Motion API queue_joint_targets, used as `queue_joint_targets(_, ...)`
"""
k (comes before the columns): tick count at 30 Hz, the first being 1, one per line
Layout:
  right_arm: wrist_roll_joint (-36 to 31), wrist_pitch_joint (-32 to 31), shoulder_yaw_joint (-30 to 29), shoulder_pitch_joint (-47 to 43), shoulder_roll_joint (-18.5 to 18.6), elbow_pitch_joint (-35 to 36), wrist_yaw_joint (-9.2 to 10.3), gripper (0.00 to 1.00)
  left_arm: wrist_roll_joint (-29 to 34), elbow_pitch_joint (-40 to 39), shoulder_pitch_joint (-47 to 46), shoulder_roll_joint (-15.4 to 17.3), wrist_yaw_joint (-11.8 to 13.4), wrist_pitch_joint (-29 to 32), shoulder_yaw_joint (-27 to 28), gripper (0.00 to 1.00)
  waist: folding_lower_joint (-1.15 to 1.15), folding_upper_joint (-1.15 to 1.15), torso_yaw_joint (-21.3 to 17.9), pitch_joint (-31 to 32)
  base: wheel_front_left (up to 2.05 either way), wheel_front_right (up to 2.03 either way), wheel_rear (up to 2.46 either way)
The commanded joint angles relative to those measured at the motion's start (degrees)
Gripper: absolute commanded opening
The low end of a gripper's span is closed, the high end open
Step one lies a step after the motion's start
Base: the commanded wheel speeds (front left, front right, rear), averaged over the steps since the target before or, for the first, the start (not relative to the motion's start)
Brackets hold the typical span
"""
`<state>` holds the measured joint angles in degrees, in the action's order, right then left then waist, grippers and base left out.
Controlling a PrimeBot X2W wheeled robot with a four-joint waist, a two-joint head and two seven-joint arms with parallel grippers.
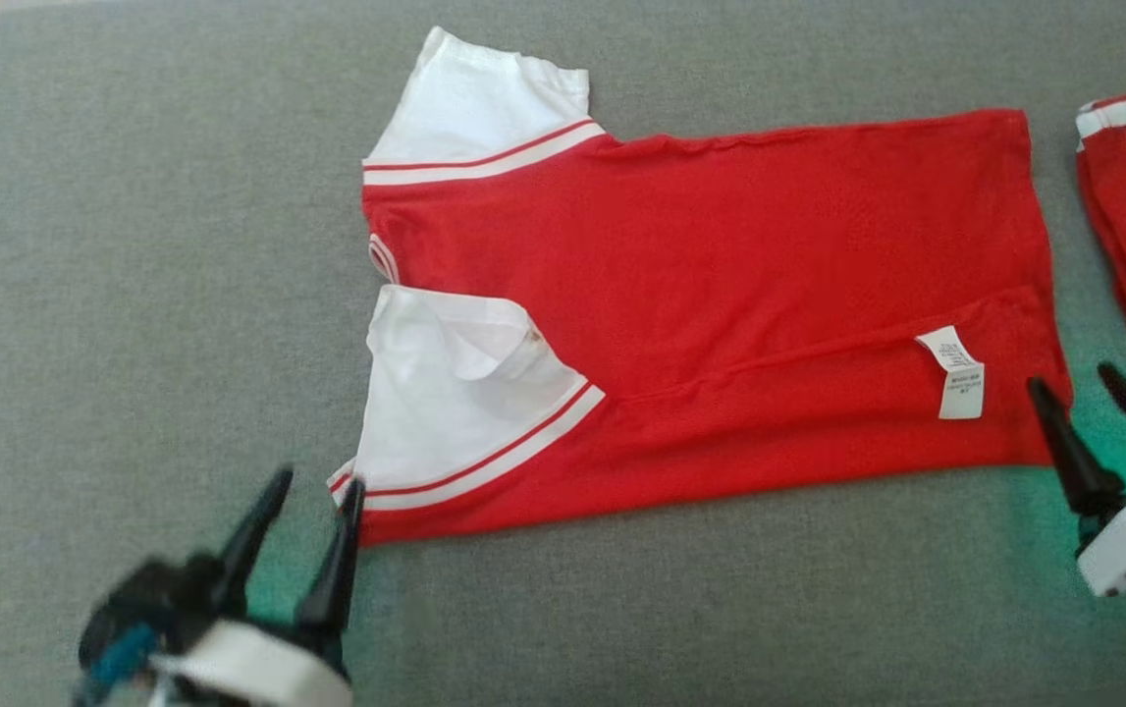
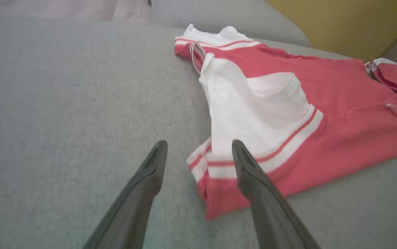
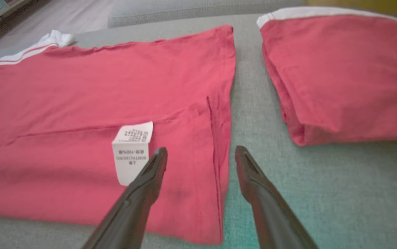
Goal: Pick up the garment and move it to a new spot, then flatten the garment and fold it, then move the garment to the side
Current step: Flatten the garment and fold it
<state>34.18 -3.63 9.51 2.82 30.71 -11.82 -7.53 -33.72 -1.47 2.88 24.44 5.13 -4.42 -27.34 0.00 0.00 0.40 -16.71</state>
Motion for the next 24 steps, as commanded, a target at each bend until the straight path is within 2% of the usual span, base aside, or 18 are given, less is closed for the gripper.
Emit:
queue_joint_targets(1, -0.7, 0.9, -0.7, 0.1, 1.7, 2.8, 0.04, 1.0, 0.7, -3.4, -4.9, 1.9, 0.0, 0.7, 2.7, 1.0, 0.0, 0.0, -0.4, -0.9, 0.0, 0.0, 0.0)
queue_joint_targets(5, -2.2, 1.9, -2.3, 2.1, 1.7, 6.8, 0.04, 1.0, 1.9, -7.7, -14.9, 5.2, -2.2, 6.0, 3.7, 1.0, 0.0, 0.0, -1.3, -4.0, 0.0, 0.0, 0.0)
queue_joint_targets(7, -3.2, 1.8, -2.7, 3.4, 1.3, 8.6, 0.04, 1.0, 1.3, -8.5, -22.0, 6.6, -4.5, 10.3, 4.1, 1.0, 0.0, 0.0, -1.9, -5.9, 0.0, 0.0, 0.0)
queue_joint_targets(11, -4.8, 1.3, -2.3, 6.4, 0.4, 11.0, 0.04, 1.0, -0.8, -5.2, -37.8, 9.1, -9.3, 19.9, 4.1, 1.0, 0.0, 0.0, -3.8, -10.4, 0.0, 0.0, 0.0)
queue_joint_targets(12, -5.4, 1.0, -1.6, 7.9, 0.0, 11.9, 0.04, 1.0, -2.6, -2.0, -45.4, 9.4, -10.9, 24.6, 3.4, 1.0, 0.0, 0.0, -4.9, -12.7, 0.0, 0.0, 0.0)
queue_joint_targets(14, -5.6, 0.8, -0.9, 9.4, -0.3, 12.4, 0.04, 1.0, -4.3, 1.8, -52.2, 9.8, -11.7, 28.9, 2.5, 1.0, 0.0, 0.0, -6.1, -14.8, 0.0, 0.0, 0.0)
queue_joint_targets(15, -5.6, 0.8, -0.9, 9.4, -0.3, 12.4, 0.04, 1.0, -4.3, 1.8, -52.2, 9.8, -11.7, 28.9, 2.5, 1.0, 0.0, 0.0, -6.1, -14.8, 0.0, 0.0, 0.0)
queue_joint_targets(19, -5.8, 1.2, 0.3, 11.5, -1.1, 12.2, 0.04, 1.0, -7.7, 9.7, -62.1, 11.4, -12.4, 37.1, -0.1, 1.0, 0.0, 0.0, -8.6, -17.7, 0.0, 0.0, 0.0)
queue_joint_targets(24, -6.0, 2.2, 0.6, 12.4, -2.0, 11.3, 0.04, 1.0, -11.3, 16.8, -69.2, 13.8, -12.6, 43.5, -3.3, 1.0, 0.0, 0.0, -11.2, -20.3, 0.0, 0.0, 0.0)
